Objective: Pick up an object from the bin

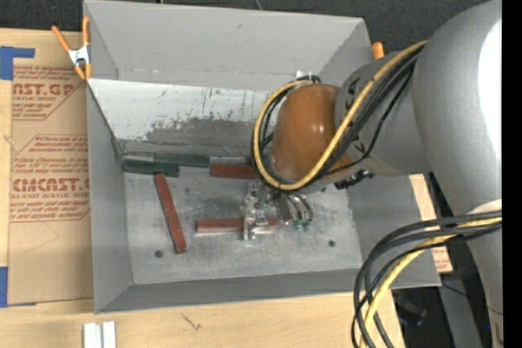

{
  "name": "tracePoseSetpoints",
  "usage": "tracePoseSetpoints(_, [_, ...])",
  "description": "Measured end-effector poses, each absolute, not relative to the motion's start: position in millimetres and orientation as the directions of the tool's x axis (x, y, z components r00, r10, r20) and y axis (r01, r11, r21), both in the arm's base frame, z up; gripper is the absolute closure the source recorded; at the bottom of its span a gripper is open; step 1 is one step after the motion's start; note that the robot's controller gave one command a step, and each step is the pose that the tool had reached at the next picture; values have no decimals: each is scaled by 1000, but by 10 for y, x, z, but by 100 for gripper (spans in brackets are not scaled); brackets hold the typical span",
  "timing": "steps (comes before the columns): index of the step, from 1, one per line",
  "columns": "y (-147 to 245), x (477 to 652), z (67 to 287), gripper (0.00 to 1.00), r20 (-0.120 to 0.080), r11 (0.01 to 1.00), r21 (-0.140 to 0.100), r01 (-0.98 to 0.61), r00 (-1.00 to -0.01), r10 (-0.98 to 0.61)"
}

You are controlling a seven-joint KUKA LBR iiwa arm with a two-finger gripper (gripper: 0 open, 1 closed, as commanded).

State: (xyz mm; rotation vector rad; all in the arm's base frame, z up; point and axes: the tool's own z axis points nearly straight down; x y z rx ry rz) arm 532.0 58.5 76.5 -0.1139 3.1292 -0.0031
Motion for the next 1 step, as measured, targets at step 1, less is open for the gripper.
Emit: tracePoseSetpoints(1, [890, 5455, 2443, 100, -6, 998, 1, -70, -998, -70])
